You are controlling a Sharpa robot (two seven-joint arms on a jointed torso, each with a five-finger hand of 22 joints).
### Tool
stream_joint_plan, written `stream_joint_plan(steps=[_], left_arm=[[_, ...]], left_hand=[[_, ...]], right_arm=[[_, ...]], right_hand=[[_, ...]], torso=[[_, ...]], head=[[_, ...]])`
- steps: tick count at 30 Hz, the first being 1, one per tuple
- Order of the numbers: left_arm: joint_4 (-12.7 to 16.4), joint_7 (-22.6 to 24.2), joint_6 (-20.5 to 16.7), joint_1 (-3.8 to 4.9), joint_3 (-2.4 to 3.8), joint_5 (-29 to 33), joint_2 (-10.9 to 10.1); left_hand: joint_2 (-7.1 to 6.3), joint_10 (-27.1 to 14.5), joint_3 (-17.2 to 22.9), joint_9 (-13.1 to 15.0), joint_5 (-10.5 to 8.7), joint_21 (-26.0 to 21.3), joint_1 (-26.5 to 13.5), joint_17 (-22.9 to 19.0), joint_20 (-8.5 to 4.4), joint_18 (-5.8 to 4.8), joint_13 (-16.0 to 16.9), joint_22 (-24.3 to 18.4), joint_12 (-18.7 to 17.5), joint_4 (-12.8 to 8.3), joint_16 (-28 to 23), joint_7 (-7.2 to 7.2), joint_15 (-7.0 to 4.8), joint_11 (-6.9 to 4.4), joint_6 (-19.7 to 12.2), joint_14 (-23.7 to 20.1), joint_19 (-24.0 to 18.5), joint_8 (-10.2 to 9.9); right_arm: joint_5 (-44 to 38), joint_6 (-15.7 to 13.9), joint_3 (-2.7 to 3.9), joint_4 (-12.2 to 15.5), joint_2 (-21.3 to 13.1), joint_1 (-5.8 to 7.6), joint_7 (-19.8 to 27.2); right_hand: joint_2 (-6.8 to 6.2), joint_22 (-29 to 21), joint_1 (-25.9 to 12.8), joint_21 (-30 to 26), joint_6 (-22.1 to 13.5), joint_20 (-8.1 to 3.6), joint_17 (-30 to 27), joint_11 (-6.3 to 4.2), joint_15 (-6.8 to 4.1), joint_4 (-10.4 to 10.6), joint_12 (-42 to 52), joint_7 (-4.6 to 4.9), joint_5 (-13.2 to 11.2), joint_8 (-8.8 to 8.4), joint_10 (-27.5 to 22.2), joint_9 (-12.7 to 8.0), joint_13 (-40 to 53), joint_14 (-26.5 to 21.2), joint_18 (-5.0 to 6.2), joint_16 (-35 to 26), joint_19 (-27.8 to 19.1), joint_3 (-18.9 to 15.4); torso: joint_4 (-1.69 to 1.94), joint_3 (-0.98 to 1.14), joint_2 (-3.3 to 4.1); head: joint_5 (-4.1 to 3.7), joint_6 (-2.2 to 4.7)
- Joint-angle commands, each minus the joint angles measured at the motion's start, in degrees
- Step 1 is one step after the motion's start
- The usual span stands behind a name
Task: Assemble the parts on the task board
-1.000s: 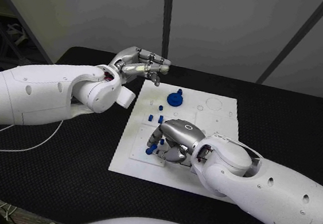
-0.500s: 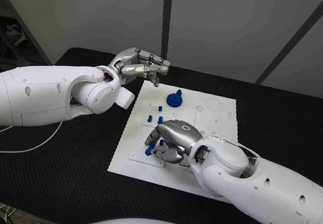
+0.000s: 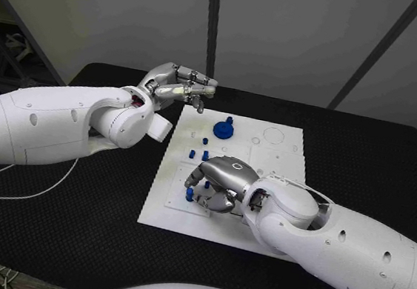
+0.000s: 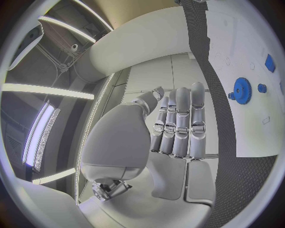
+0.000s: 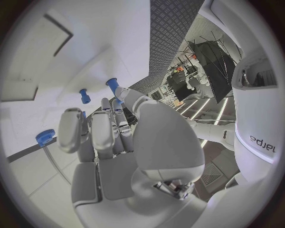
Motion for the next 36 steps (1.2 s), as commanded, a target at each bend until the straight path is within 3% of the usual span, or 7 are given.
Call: stream_joint_plan(steps=[1,16,22,25,27,31,36], left_arm=[[0.0,0.1,0.6,0.07,0.05,0.1,0.0],[-0.2,0.2,0.7,0.06,0.05,0.1,-0.1],[-0.2,0.3,0.7,0.06,0.04,0.1,-0.3],[-0.1,0.4,0.6,0.06,0.03,0.1,-0.5],[-0.1,0.4,0.6,0.06,0.03,0.1,-0.6],[0.1,0.5,0.4,0.06,0.01,0.1,-0.8],[0.2,0.5,0.3,0.05,-0.01,0.1,-0.7]], left_hand=[[0.63,-0.4,-0.5,0.0,0.00,-0.2,-0.1,-0.1,0.20,-0.12,0.0,-0.1,0.4,0.0,-0.2,0.28,0.06,0.07,-0.1,-0.2,-0.3,0.4],[0.63,-0.4,-0.5,0.0,0.00,-0.2,-0.1,-0.1,0.20,-0.12,0.0,-0.1,0.4,0.0,-0.2,0.28,0.06,0.07,-0.1,-0.2,-0.3,0.4],[0.68,-0.5,-0.5,-0.1,0.01,-0.3,-0.1,-0.1,0.21,-0.11,0.0,-0.1,0.4,0.0,-0.3,0.28,0.07,0.08,-0.2,-0.2,-0.3,0.4],[0.68,-0.5,-0.5,-0.1,0.01,-0.3,-0.1,-0.1,0.21,-0.11,0.0,-0.1,0.4,0.0,-0.3,0.28,0.07,0.08,-0.2,-0.2,-0.3,0.4],[0.67,-0.5,-0.5,-0.1,0.00,-0.3,-0.1,-0.2,0.21,-0.11,0.1,-0.1,0.4,0.0,-0.3,0.28,0.07,0.08,-0.2,-0.2,-0.3,0.4],[0.67,-0.5,-0.5,-0.1,0.00,-0.3,-0.1,-0.2,0.21,-0.11,0.1,-0.1,0.4,0.0,-0.3,0.28,0.07,0.08,-0.2,-0.2,-0.3,0.4],[0.65,-0.5,-0.6,0.0,-0.01,-0.4,-0.1,-0.2,0.22,-0.12,0.1,-0.2,0.4,0.0,-0.3,0.27,0.08,0.09,-0.2,-0.2,-0.3,0.4]], right_arm=[[0.2,-0.6,0.01,0.3,0.0,0.06,1.1],[5.2,-10.5,0.11,5.5,-6.5,0.20,4.1],[14.0,-11.9,1.50,9.0,-13.1,1.16,3.4],[17.8,-11.2,2.23,10.4,-17.5,1.60,0.8],[19.6,-10.6,2.44,11.2,-20.0,1.74,-1.1],[22.4,-9.8,2.70,13.3,-26.5,1.93,-6.2],[22.0,-11.2,2.73,15.5,-31.3,1.91,-9.6]], right_hand=[[-0.59,-0.3,0.1,-0.3,-0.4,0.01,-0.3,0.10,0.35,-0.1,-0.3,0.00,-0.4,-0.15,-0.5,-0.1,-0.1,0.5,1.05,-0.4,-0.5,-0.5],[-0.46,-5.1,0.4,-4.9,-2.9,-0.05,-5.2,-0.10,0.18,-0.2,1.7,-0.43,-1.1,0.05,-2.3,-0.8,-0.3,-0.8,2.26,-3.7,-4.0,-3.1],[0.38,-3.8,-1.5,-3.8,0.5,-0.55,-4.8,-1.28,-0.59,1.8,6.5,-0.16,-1.4,1.64,6.4,-0.1,1.2,-0.4,1.87,-3.3,-2.4,-4.0],[0.12,-1.8,-3.6,-2.0,2.6,-1.50,-3.3,-3.22,-1.94,3.5,11.1,-1.62,-2.5,2.80,13.9,0.4,3.7,0.2,1.33,-2.1,-0.5,-6.0],[-0.27,1.8,-4.9,1.3,4.0,-2.87,2.3,-4.88,-3.68,4.6,17.3,-3.02,-2.4,3.94,18.9,0.9,8.0,1.8,0.29,1.8,2.8,-8.3],[1.38,8.1,-5.3,6.9,3.6,-4.10,14.8,-6.22,-4.28,7.7,64.7,-4.40,1.1,7.58,22.1,3.1,60.0,3.6,-1.54,10.4,7.9,-14.9],[1.88,9.7,-5.2,8.3,1.7,-3.78,17.2,-5.27,-3.80,9.9,70.6,-3.84,2.4,10.14,21.6,5.0,67.4,3.7,-1.89,12.1,9.0,-18.8]], torso=[[-0.02,0.02,0.00],[-0.15,0.00,-0.13],[-0.15,-0.08,-0.20],[-0.29,-0.14,-0.27],[-0.42,-0.17,-0.31],[-0.79,-0.33,-0.37],[-0.99,-0.37,-0.28]], head=[[-0.03,0.07],[-0.42,0.43],[-1.88,0.92],[-2.55,1.24],[-3.27,1.40],[-4.90,1.66],[-6.18,1.96]])
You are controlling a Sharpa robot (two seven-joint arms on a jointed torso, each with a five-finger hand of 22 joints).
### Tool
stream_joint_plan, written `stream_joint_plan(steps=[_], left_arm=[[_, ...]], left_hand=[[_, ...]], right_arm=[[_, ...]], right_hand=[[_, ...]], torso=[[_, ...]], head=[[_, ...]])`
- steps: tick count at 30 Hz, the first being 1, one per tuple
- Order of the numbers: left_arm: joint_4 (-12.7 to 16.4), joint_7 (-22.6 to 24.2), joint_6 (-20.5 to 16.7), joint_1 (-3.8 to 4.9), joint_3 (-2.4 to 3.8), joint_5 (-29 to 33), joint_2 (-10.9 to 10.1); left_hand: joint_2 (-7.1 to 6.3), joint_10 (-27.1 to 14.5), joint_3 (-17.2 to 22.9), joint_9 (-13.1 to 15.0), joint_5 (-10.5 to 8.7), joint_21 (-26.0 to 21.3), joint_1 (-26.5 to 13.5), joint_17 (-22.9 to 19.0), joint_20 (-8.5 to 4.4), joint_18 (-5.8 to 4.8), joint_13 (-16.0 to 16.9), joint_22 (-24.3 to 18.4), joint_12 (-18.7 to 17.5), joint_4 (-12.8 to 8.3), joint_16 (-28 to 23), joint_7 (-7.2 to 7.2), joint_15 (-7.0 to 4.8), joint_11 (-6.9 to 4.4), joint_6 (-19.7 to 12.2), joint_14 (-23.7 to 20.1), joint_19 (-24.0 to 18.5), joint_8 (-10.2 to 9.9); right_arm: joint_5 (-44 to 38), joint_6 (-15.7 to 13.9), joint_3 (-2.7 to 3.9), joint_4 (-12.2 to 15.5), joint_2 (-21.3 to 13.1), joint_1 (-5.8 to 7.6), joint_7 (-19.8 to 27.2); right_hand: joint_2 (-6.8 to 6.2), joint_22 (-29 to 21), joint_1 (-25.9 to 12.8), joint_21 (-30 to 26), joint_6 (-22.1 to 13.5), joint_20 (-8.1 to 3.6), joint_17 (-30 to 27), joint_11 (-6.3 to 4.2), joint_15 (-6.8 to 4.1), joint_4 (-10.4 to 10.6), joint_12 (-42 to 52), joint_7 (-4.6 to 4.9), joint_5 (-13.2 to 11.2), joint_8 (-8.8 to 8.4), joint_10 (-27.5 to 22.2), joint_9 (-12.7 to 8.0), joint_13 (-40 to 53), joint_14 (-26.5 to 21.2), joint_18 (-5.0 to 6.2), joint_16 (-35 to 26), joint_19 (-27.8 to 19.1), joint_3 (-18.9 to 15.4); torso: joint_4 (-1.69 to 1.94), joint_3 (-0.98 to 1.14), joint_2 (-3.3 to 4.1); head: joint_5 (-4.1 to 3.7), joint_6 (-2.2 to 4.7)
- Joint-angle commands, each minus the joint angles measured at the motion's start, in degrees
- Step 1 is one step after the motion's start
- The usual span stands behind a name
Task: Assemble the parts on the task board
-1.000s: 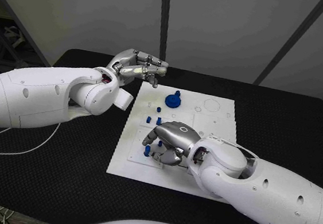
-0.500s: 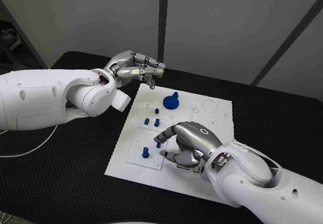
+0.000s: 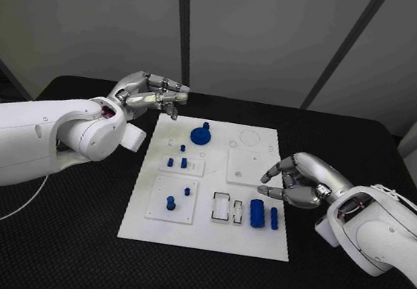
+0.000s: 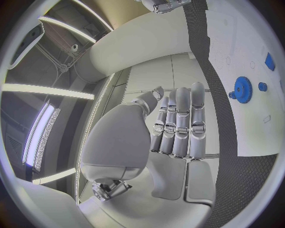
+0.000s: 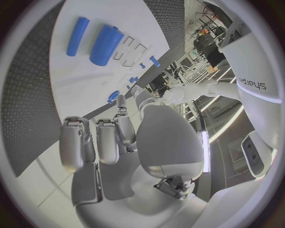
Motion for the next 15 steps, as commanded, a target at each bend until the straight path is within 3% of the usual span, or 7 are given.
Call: stream_joint_plan(steps=[1,8,15], left_arm=[[0.2,0.5,0.2,0.05,0.02,0.1,0.1],[0.3,0.6,0.2,0.01,0.00,0.1,0.0],[0.3,0.6,0.3,-0.01,0.00,0.1,0.0]], left_hand=[[0.65,-0.5,-0.3,0.0,-0.01,-0.4,-0.1,-0.1,0.22,-0.12,0.1,-0.1,0.4,0.0,-0.3,0.27,0.08,0.09,-0.2,-0.2,-0.3,0.4],[0.65,-0.5,-0.3,0.0,-0.01,-0.4,-0.1,-0.1,0.22,-0.12,0.1,-0.1,0.4,0.0,-0.3,0.27,0.08,0.09,-0.2,-0.2,-0.3,0.4],[0.66,-0.5,-0.4,0.0,-0.02,-0.4,-0.2,-0.1,0.24,-0.13,0.1,-0.1,0.4,0.1,-0.3,0.26,0.09,0.09,-0.2,-0.2,-0.3,0.4]], right_arm=[[2.7,-1.7,0.00,1.4,-1.9,0.03,-5.9],[0.3,-1.8,-0.11,2.3,-4.2,-0.89,-8.9],[-3.0,0.4,-0.28,2.2,-3.2,-1.80,-12.3]], right_hand=[[0.20,9.8,-0.1,0.5,-0.8,0.21,2.8,0.32,0.17,0.8,1.0,0.15,0.8,0.63,-0.1,0.5,1.4,4.0,-0.56,0.5,1.7,-1.2],[0.09,10.8,0.4,1.3,-2.0,0.39,4.2,0.46,0.33,2.1,1.6,0.27,5.6,1.85,0.0,1.4,2.9,4.2,-0.82,1.3,2.4,-3.3],[-0.61,11.4,-0.5,1.9,-3.0,0.54,6.1,0.64,0.49,3.5,1.8,0.41,6.2,2.16,0.1,1.8,3.5,4.5,-1.02,2.4,2.9,-5.7]], torso=[[-0.34,-0.02,-0.03],[-0.21,-0.10,-0.10],[-0.03,-0.09,-0.12]], head=[[-0.89,0.10],[-1.43,-0.05],[-1.52,-0.19]])
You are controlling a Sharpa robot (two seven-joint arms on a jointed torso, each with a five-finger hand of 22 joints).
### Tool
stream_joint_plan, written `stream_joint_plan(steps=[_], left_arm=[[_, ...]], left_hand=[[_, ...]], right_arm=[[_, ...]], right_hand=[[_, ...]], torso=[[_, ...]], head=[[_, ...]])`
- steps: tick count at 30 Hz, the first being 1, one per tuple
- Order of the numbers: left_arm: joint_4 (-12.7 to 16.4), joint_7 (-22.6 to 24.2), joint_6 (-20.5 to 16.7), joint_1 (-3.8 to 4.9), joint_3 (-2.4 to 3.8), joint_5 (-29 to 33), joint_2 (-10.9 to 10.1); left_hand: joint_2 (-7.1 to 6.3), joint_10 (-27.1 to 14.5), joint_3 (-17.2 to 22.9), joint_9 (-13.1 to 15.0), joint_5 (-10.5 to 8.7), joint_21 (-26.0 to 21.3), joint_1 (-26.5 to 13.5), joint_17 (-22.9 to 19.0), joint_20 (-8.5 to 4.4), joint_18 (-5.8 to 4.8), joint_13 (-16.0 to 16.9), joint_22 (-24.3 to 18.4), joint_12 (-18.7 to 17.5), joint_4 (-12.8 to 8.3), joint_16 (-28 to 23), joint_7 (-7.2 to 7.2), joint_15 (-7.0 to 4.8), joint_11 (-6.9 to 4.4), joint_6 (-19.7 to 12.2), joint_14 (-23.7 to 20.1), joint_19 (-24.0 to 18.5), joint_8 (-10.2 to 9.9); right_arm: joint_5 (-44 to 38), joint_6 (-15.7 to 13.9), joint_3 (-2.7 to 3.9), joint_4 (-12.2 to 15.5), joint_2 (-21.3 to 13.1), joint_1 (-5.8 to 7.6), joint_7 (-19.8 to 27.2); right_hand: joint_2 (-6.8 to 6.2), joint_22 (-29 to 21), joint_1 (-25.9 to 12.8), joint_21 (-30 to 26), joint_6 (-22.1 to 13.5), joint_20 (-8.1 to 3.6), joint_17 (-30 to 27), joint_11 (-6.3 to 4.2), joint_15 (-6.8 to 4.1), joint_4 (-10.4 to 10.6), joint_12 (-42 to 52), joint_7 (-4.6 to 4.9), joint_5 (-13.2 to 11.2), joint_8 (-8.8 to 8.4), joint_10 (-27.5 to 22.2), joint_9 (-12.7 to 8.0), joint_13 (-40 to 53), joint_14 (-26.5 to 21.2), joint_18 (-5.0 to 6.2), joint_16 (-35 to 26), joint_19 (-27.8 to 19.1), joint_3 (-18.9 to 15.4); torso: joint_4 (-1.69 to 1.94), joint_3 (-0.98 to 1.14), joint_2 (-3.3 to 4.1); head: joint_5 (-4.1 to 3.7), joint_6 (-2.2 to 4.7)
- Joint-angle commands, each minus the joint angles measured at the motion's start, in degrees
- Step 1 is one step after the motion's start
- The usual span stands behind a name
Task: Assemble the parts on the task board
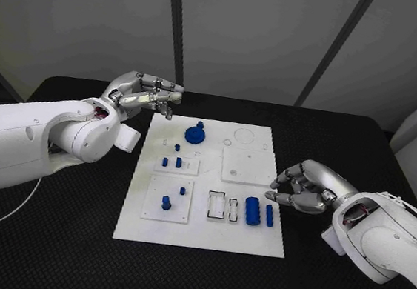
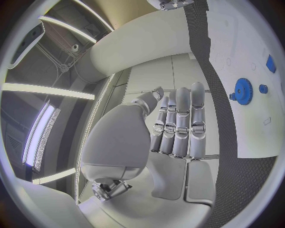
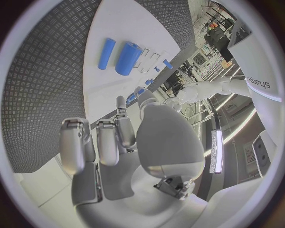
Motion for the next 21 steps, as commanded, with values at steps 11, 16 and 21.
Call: stream_joint_plan(steps=[11,16,21], left_arm=[[0.2,0.6,0.2,0.03,0.02,1.0,-0.3],[0.2,0.6,0.3,0.03,0.02,1.1,-0.3],[0.2,0.6,0.3,0.02,0.02,1.1,-0.3]], left_hand=[[0.42,-0.3,-0.4,0.0,-0.02,-0.2,0.0,0.0,0.24,-0.12,0.0,0.0,0.2,0.1,-0.3,0.26,0.09,-0.12,-0.2,-0.2,-0.3,0.2],[0.44,-0.3,-0.4,0.0,-0.01,-0.2,0.0,-0.1,0.25,-0.12,0.1,-0.1,0.3,0.1,-0.3,0.25,0.09,-0.13,-0.2,-0.2,-0.3,0.2],[0.44,-0.3,-0.4,0.0,-0.01,-0.2,0.0,-0.1,0.25,-0.12,0.1,-0.1,0.3,0.1,-0.3,0.25,0.09,-0.13,-0.2,-0.2,-0.3,0.2]], right_arm=[[-6.6,3.4,-0.19,0.0,1.9,-2.71,-6.7],[-7.2,3.6,-0.20,0.0,2.7,-3.18,-7.0],[-7.5,3.7,-0.20,-0.1,3.3,-3.59,-7.3]], right_hand=[[-0.76,11.8,-1.1,0.5,-1.4,0.55,7.0,0.55,0.51,2.7,-0.3,0.10,-1.3,0.93,-0.3,0.6,0.3,4.4,-1.13,0.9,3.0,-4.5],[-0.60,11.9,-1.4,0.5,-1.4,0.57,7.0,0.53,0.51,3.7,-0.3,0.05,-1.5,1.25,-0.3,0.8,0.4,4.4,-1.14,0.9,3.0,-5.7],[-0.21,11.9,-1.9,0.5,-1.4,0.55,7.0,0.47,0.47,5.7,-0.4,-0.04,-1.4,1.74,-0.2,1.1,0.7,4.4,-1.14,0.9,3.0,-7.3]], torso=[[-0.11,0.03,0.03],[0.08,0.01,0.02],[0.02,0.00,0.06]], head=[[0.44,-0.31],[0.41,-0.51],[0.53,-0.58]])
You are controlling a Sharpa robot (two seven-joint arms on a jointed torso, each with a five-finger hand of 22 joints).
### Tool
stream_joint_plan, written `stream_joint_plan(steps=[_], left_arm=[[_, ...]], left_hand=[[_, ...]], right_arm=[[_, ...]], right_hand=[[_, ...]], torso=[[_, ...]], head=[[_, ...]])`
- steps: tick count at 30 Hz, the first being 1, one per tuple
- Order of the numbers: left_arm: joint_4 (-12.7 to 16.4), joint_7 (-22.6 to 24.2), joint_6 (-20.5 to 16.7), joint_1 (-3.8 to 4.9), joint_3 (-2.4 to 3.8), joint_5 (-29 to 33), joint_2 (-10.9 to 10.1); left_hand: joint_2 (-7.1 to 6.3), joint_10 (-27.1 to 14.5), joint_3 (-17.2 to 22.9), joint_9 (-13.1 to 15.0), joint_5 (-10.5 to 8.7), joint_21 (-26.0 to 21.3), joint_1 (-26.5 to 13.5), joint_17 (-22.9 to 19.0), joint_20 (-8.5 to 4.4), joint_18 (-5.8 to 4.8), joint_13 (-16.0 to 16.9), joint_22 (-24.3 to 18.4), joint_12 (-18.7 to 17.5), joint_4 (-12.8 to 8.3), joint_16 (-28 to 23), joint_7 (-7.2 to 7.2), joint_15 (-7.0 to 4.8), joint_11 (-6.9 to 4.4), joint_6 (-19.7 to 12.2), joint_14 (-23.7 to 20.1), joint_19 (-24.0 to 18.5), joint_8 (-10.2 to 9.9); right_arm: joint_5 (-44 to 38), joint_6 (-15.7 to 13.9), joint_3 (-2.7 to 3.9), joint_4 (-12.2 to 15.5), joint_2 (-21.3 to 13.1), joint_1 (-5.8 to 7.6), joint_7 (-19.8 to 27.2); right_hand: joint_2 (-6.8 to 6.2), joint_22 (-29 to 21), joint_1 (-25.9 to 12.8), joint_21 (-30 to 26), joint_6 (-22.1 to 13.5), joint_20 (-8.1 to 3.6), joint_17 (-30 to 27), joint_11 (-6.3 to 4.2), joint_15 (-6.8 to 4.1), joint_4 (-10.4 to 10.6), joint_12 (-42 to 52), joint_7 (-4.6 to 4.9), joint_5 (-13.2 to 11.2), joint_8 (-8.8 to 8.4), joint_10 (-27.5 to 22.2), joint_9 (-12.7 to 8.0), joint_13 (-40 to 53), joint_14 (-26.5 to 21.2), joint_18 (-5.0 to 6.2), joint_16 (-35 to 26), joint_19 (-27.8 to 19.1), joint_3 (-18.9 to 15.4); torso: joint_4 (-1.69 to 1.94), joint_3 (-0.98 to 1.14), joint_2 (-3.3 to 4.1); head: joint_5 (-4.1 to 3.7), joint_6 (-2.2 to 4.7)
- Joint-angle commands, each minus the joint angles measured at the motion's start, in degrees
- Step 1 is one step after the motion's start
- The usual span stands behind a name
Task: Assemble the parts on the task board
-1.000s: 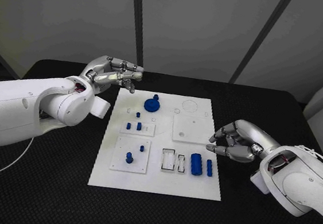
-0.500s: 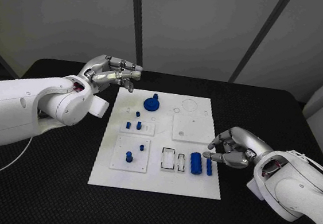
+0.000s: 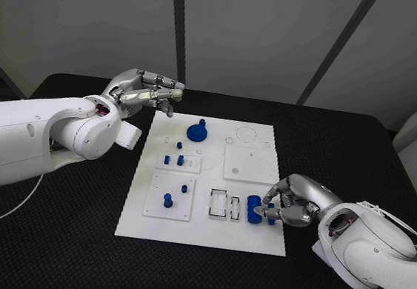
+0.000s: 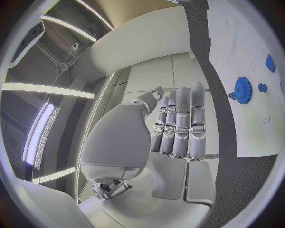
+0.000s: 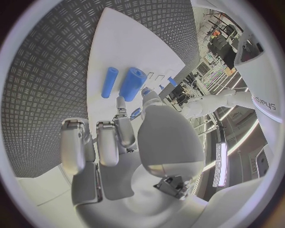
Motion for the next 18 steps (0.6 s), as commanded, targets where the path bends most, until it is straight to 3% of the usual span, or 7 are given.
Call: stream_joint_plan(steps=[1,11,18], left_arm=[[0.1,0.6,0.3,0.04,0.03,0.4,0.0],[0.2,0.5,0.4,0.03,0.03,0.4,-0.1],[0.3,0.4,0.5,0.03,0.03,0.4,-0.1]], left_hand=[[0.45,-0.3,-0.2,0.0,-0.01,-0.2,0.0,-0.1,0.25,-0.12,0.1,-0.1,0.3,0.0,-0.3,0.25,0.09,-0.13,-0.2,-0.2,-0.3,0.2],[0.45,-0.3,-0.2,0.0,-0.01,-0.2,0.0,-0.1,0.25,-0.12,0.1,-0.1,0.3,0.0,-0.3,0.25,0.09,-0.13,-0.2,-0.2,-0.3,0.2],[0.47,-0.4,-0.3,0.0,0.00,-0.3,0.0,-0.1,0.26,-0.12,0.1,-0.1,0.3,0.0,-0.3,0.25,0.09,-0.13,-0.2,-0.2,-0.3,0.2]], right_arm=[[-1.7,0.8,0.00,0.0,0.3,-0.16,-1.0],[-2.6,1.7,0.00,-1.2,2.1,-0.80,-2.1],[-2.5,2.3,-0.01,-2.3,4.1,-1.17,-5.5]], right_hand=[[0.04,11.9,-0.5,0.3,-0.4,0.54,7.1,0.26,0.40,0.5,-0.2,-0.11,-0.1,0.48,0.0,0.1,0.1,4.3,-1.15,0.3,3.0,-0.5],[0.22,12.0,-0.6,0.3,-0.3,0.53,7.2,0.22,0.37,1.0,-0.2,-0.17,-0.2,0.69,0.0,0.2,0.2,4.3,-1.17,0.3,3.1,-1.0],[1.27,12.0,-1.9,0.3,-0.4,0.51,7.1,0.20,0.35,1.4,-0.3,-0.20,-0.1,0.91,0.0,0.3,0.3,4.3,-1.17,0.3,3.1,-1.8]], torso=[[0.02,0.00,0.04],[0.08,-0.03,0.06],[0.14,-0.04,0.02]], head=[[0.08,-0.07],[0.12,-0.23],[0.23,-0.24]])
